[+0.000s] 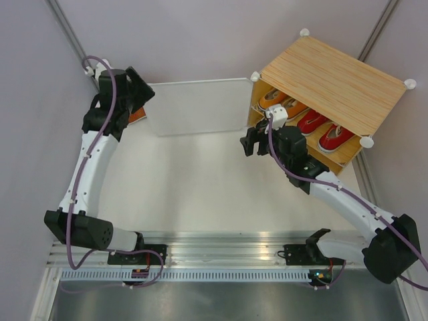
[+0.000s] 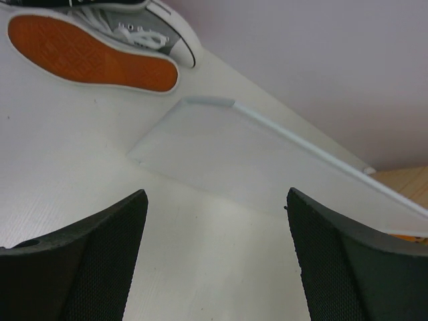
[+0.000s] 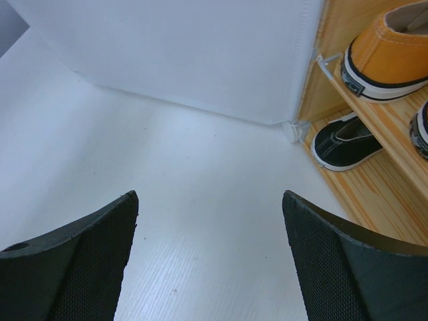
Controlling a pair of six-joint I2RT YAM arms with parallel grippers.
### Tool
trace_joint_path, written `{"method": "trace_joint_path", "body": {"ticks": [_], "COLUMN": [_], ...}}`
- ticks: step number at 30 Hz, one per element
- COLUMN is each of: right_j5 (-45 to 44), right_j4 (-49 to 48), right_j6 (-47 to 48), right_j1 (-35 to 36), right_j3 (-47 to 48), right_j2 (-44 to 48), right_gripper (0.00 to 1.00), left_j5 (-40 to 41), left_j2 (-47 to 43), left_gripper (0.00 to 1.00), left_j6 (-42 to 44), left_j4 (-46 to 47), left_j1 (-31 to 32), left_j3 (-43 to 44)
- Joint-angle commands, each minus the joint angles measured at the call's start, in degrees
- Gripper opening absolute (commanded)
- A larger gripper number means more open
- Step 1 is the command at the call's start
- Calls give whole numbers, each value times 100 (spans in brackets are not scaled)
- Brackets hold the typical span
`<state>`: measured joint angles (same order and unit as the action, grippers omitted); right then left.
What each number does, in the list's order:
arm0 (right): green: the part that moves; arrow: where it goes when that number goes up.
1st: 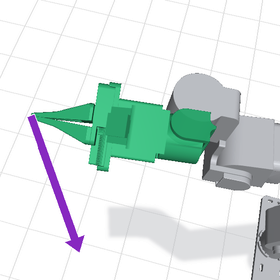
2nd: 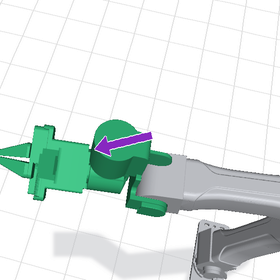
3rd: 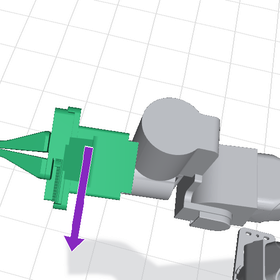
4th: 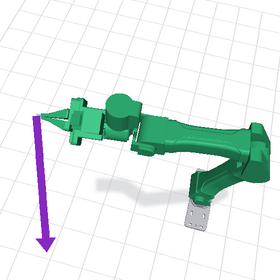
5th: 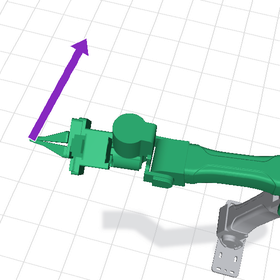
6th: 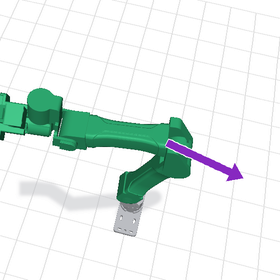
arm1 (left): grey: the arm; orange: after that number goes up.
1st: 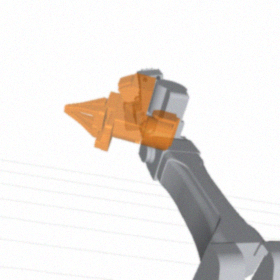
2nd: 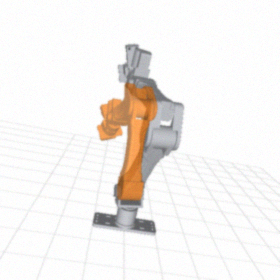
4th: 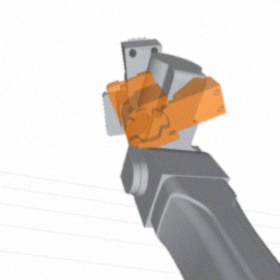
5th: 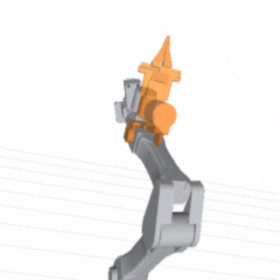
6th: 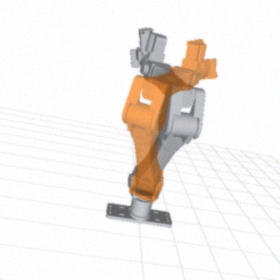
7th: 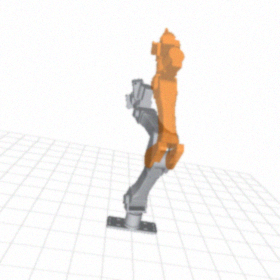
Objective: Place and organize the shoes in the shoe cabinet
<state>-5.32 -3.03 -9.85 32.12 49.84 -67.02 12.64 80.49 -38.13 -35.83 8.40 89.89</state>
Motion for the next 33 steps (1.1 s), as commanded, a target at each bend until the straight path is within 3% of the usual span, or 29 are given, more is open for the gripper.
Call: {"method": "trace_joint_path", "body": {"ticks": [1,6,13,20,23,25,29,31,33], "right_j5": [706,892,1129,1683,1859,2017,2088,2096,2132], "right_j4": [-216,-207,-67,293,285,459,469,539,566], "right_j6": [-105,-132,105,53,-26,-9,97,149,185], "right_j1": [14,22,22,22,22,22,22,22,22], "right_j3": [-27,-142,-116,43,25,17,16,112,183], "right_j2": [189,383,375,120,14,-21,-179,-346,-460], "right_gripper": [92,94,93,93,92,92,92,92,92], "left_j5": [790,1336,1732,1811,2205,2707,2533,2839,3024], "left_j2": [-86,309,1038,1803,2085,2129,2155,2051,1945], "left_gripper": [88,100,100,100,100,100,97,97,97], "left_j6": [-107,103,25,-81,-19,95,139,174,402], "left_j4": [226,235,375,876,1113,1489,1764,1851,2491], "left_j1": [-23,-84,-514,-550,-559,-498,-436,-261,-138], "left_j3": [573,1117,1532,1900,1989,1893,1769,1629,1068]}}
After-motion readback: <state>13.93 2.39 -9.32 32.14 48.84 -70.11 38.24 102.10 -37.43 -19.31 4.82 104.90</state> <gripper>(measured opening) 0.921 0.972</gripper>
